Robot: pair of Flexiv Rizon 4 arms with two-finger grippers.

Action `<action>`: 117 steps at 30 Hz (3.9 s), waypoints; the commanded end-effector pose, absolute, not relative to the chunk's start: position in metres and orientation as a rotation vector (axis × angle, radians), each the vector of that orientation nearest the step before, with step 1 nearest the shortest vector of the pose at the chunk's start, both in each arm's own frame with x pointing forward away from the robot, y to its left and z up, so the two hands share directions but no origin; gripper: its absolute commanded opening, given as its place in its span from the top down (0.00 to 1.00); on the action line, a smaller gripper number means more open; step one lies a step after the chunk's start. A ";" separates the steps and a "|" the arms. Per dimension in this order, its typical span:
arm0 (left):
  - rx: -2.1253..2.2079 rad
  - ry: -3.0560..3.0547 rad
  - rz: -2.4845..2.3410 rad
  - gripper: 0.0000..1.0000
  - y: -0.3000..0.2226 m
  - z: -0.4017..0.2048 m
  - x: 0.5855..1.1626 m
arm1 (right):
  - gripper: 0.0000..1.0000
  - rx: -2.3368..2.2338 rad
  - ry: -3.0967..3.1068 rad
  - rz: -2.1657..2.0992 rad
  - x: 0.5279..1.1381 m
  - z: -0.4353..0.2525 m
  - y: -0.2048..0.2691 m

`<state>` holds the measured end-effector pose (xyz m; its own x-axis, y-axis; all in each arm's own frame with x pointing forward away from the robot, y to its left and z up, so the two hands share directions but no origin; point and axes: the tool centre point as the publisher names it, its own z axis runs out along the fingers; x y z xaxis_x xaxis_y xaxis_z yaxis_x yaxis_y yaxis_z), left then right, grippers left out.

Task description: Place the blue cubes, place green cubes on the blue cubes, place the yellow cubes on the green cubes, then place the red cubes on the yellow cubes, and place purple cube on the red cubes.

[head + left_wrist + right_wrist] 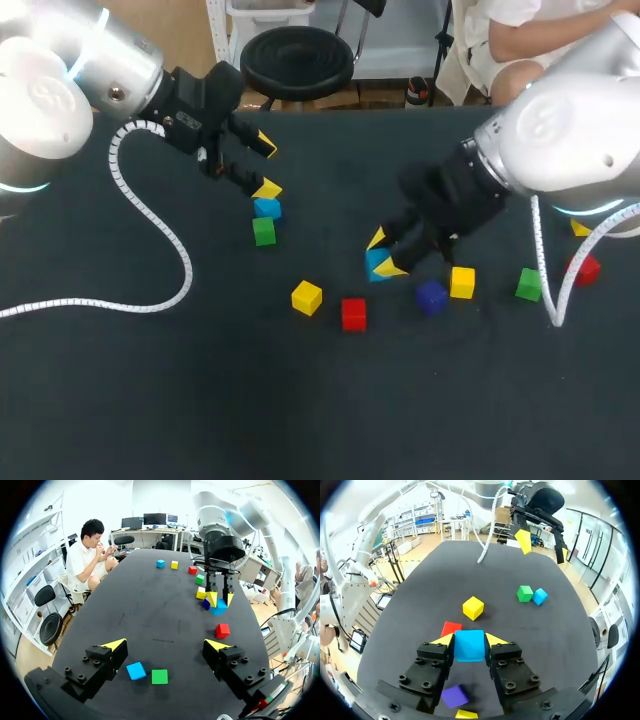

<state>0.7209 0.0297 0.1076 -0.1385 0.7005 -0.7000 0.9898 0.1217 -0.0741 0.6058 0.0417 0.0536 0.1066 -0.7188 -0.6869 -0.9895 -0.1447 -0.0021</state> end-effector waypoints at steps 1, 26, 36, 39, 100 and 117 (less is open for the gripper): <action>1.630 1.897 -0.749 0.00 0.031 0.107 0.720 | 1.00 -1.924 1.661 0.763 0.607 0.053 0.043; 1.630 1.897 -0.749 0.00 0.031 0.107 0.720 | 1.00 -1.657 1.862 0.781 0.605 0.048 0.038; 1.630 1.897 -0.749 0.00 0.031 0.107 0.720 | 1.00 -1.727 1.845 0.735 0.616 0.038 0.044; 1.630 1.897 -0.749 0.00 0.031 0.107 0.720 | 1.00 -1.746 1.802 0.756 0.625 0.034 0.046; 1.630 1.897 -0.749 0.00 0.031 0.107 0.720 | 1.00 -1.817 1.712 0.737 0.687 0.007 0.061; 1.630 1.897 -0.749 0.00 0.031 0.107 0.720 | 1.00 -1.808 1.751 0.765 0.693 -0.005 0.061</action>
